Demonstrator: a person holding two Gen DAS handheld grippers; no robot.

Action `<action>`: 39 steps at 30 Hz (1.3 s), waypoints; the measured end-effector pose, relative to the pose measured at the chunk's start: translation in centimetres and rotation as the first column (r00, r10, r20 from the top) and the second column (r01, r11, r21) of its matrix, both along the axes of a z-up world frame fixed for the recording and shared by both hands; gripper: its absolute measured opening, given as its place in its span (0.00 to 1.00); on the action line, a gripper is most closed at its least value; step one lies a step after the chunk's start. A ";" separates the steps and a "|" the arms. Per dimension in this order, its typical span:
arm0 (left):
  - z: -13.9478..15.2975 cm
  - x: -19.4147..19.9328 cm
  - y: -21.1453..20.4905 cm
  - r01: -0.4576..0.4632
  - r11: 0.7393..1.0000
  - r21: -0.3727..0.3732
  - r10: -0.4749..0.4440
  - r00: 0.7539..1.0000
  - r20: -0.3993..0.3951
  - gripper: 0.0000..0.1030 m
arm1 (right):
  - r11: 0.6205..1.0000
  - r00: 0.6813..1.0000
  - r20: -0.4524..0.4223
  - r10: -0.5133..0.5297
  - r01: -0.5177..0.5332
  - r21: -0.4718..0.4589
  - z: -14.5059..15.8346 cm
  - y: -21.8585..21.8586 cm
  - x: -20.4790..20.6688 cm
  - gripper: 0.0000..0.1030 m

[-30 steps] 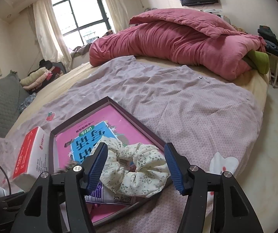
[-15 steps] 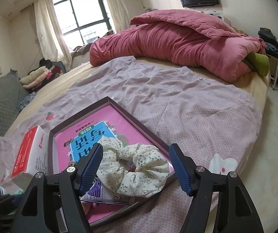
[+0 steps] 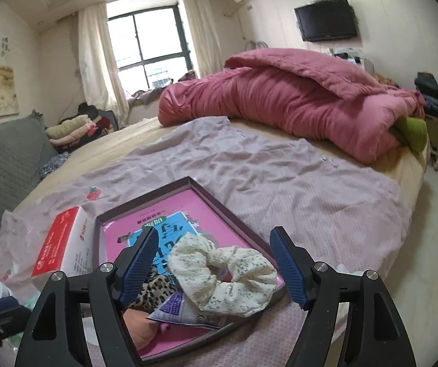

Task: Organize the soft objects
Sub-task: 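Move both grippers toward the plush toys beside the tissue box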

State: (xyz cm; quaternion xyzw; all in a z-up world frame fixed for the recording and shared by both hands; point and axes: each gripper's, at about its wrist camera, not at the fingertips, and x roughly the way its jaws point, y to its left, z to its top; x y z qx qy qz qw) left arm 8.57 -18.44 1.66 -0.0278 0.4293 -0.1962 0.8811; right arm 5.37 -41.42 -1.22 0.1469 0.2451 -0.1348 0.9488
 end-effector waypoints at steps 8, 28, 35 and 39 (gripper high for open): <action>1.6 -1.2 5.9 -0.107 0.994 -0.032 0.108 0.994 0.024 0.55 | 0.999 0.998 0.028 0.051 -0.051 -0.015 1.2 1.9 -0.9 0.74; 2.7 -3.5 22.4 -0.408 0.911 -0.058 0.411 0.911 0.031 0.55 | 0.952 0.951 0.053 0.305 -0.303 -0.046 4.9 11.8 -3.2 0.74; 2.3 -4.5 24.8 -0.434 0.898 -0.073 0.437 0.899 0.025 0.55 | 0.924 0.923 0.029 0.383 -0.383 -0.008 5.2 14.6 -3.4 0.74; 2.1 -4.8 25.8 -0.448 0.891 -0.073 0.450 0.893 0.020 0.55 | 0.901 0.901 0.005 0.433 -0.433 0.014 5.0 16.4 -3.4 0.74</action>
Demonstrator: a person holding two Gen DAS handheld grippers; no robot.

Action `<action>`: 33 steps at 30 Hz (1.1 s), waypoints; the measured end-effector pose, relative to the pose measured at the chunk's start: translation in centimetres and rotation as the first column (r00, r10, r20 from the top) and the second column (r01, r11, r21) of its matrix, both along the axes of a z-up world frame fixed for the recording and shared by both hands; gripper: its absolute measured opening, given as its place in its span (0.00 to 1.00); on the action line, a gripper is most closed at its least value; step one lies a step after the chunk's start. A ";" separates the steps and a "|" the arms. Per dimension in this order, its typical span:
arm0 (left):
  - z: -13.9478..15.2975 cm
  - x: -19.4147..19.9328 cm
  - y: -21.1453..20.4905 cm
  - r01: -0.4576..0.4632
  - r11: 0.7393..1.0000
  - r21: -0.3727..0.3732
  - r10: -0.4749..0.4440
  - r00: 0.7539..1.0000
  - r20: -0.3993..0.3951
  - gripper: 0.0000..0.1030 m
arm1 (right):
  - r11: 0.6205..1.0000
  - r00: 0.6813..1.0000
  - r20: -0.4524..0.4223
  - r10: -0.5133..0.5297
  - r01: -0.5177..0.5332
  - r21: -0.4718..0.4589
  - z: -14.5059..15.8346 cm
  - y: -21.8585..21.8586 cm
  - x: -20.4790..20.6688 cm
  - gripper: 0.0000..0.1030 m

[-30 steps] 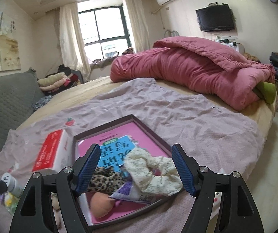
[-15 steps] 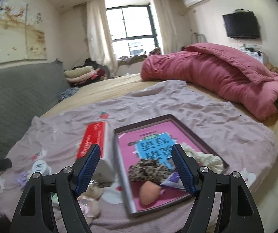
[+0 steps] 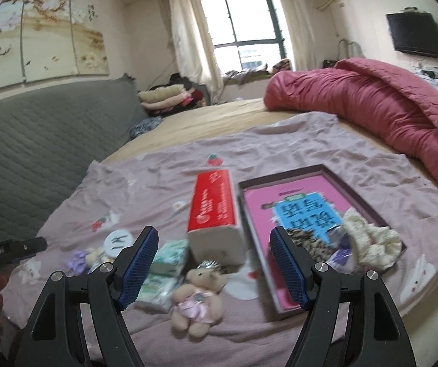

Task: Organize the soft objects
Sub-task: 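Move both grippers toward the plush toys beside the tissue box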

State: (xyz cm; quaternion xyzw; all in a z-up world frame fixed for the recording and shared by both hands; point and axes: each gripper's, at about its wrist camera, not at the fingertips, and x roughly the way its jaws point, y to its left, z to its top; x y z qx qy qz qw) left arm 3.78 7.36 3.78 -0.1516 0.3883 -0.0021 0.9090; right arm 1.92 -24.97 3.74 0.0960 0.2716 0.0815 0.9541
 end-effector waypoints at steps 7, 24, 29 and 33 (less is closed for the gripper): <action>-1.2 -0.5 2.8 -0.054 0.998 -0.009 0.054 0.998 -0.022 0.55 | 0.998 0.998 -0.022 0.051 -0.052 -0.039 -0.5 2.1 0.1 0.74; -7.3 1.4 3.7 -0.038 0.999 -0.018 0.036 0.993 -0.110 0.55 | 0.996 0.974 -0.219 0.059 -0.072 -0.052 -5.8 2.6 2.9 0.74; -9.2 3.5 4.6 -0.049 0.999 -0.018 0.047 0.992 -0.117 0.55 | 0.996 0.966 -0.250 0.062 -0.077 -0.050 -6.7 2.8 3.3 0.74; -10.2 4.7 5.5 -0.060 0.998 -0.033 0.056 0.992 -0.111 0.55 | 0.996 0.961 -0.268 0.063 -0.079 -0.051 -7.3 2.9 3.7 0.74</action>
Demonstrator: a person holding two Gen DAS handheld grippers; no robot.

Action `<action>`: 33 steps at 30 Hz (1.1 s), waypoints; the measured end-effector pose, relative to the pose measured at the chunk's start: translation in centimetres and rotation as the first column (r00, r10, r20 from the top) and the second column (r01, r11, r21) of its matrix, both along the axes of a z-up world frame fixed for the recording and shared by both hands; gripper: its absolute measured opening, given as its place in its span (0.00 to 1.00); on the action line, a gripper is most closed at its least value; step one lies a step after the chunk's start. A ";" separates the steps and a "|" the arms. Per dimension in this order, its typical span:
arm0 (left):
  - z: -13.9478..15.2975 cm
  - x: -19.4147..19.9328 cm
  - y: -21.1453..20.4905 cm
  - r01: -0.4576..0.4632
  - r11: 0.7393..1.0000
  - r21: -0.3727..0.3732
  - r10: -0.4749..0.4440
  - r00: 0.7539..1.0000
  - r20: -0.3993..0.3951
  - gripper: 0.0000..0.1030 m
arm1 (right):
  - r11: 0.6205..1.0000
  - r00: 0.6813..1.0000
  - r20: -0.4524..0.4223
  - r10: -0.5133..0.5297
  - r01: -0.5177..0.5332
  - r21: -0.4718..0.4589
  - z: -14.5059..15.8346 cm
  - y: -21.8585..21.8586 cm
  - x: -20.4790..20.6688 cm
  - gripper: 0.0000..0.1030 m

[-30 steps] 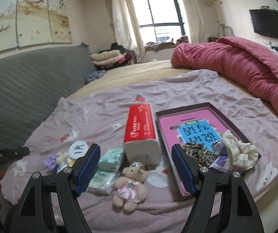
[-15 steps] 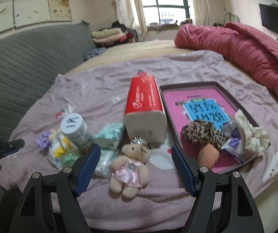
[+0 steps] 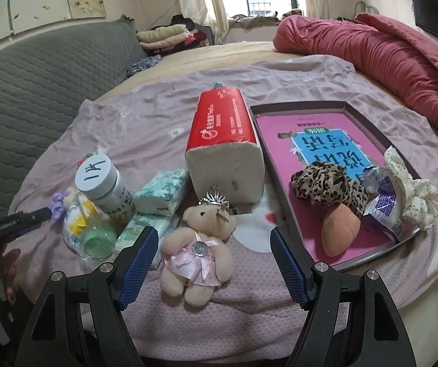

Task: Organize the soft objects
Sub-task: 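Move both grippers toward the plush toys beside the tissue box, then close the left gripper on the lavender-bow plush while the right grasps the crowned bear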

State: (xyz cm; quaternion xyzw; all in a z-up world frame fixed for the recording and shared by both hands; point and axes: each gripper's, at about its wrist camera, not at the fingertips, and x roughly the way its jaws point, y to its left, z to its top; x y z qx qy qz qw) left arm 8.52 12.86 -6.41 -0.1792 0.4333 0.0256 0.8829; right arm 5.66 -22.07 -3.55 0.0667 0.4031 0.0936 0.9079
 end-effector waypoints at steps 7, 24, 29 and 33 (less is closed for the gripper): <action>-1.4 2.6 1.5 -0.017 0.999 -0.028 0.017 1.000 0.007 0.55 | 1.000 0.998 -0.061 0.015 -0.014 0.005 -1.6 0.5 1.1 0.74; -3.6 5.1 1.7 0.007 0.991 -0.135 0.000 0.999 0.053 0.56 | 0.997 0.980 -0.191 0.064 -0.057 0.044 -6.0 2.2 4.0 0.74; -3.8 5.3 1.7 0.023 0.987 -0.159 -0.013 0.998 0.066 0.46 | 0.995 0.976 -0.205 0.067 -0.049 0.088 -6.6 1.8 4.4 0.72; -3.8 5.1 1.6 0.034 0.984 -0.174 -0.021 0.997 0.081 0.42 | 0.987 0.976 -0.201 0.079 -0.049 0.152 -6.6 0.9 4.4 0.51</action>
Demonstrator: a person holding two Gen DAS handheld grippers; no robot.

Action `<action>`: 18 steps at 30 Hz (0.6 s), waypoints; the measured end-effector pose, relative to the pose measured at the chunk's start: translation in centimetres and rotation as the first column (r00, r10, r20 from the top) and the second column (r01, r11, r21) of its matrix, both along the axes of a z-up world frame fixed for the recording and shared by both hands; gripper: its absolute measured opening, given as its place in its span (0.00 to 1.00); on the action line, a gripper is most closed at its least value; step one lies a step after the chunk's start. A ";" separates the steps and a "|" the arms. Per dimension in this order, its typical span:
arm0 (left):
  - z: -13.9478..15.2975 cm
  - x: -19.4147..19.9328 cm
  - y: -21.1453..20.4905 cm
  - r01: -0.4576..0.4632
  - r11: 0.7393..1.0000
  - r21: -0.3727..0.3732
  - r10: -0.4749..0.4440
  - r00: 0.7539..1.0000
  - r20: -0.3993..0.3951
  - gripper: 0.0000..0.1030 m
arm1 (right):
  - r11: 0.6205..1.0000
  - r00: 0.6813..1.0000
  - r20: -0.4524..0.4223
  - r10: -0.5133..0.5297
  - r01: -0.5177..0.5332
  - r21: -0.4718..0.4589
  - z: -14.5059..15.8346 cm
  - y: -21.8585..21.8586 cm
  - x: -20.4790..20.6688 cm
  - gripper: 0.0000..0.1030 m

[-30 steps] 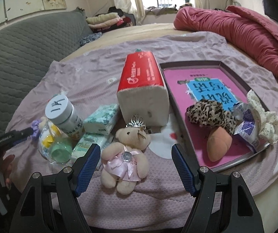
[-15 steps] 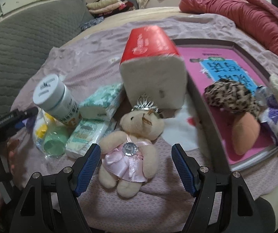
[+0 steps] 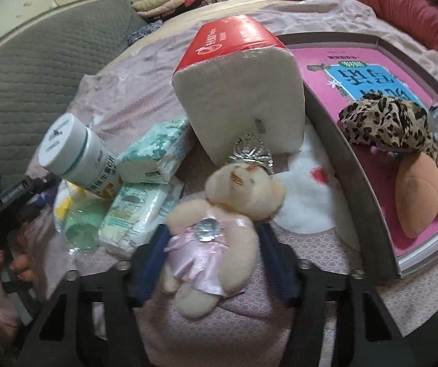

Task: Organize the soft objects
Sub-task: 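Close the left gripper on the lavender-bow plush while the right grasps the crowned bear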

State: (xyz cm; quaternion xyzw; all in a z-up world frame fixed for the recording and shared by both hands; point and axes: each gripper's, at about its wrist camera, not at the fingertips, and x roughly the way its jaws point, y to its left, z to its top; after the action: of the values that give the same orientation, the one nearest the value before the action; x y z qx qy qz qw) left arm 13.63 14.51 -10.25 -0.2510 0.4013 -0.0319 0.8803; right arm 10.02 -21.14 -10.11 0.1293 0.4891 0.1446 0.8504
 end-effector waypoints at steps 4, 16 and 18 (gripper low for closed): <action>0.2 -0.5 0.1 -0.002 1.000 -0.008 0.002 1.000 0.019 0.38 | 1.000 1.000 0.009 0.012 -0.012 -0.004 0.3 0.0 -0.1 0.47; 2.3 -3.1 1.0 -0.059 0.998 0.021 0.057 0.996 0.073 0.30 | 0.999 0.998 0.061 -0.032 0.030 0.031 1.8 -2.0 -1.4 0.32; 2.7 -3.8 1.6 -0.082 0.997 0.012 0.081 0.993 0.084 0.30 | 0.999 0.998 0.055 -0.033 0.031 0.035 1.7 -2.1 -1.4 0.32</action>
State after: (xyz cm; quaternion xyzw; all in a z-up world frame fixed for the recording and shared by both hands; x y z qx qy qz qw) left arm 9.86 16.09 -7.51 -0.2590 0.3539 -0.0032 0.8987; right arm 8.66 -23.25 -8.40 0.1476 0.4605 0.1432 0.8635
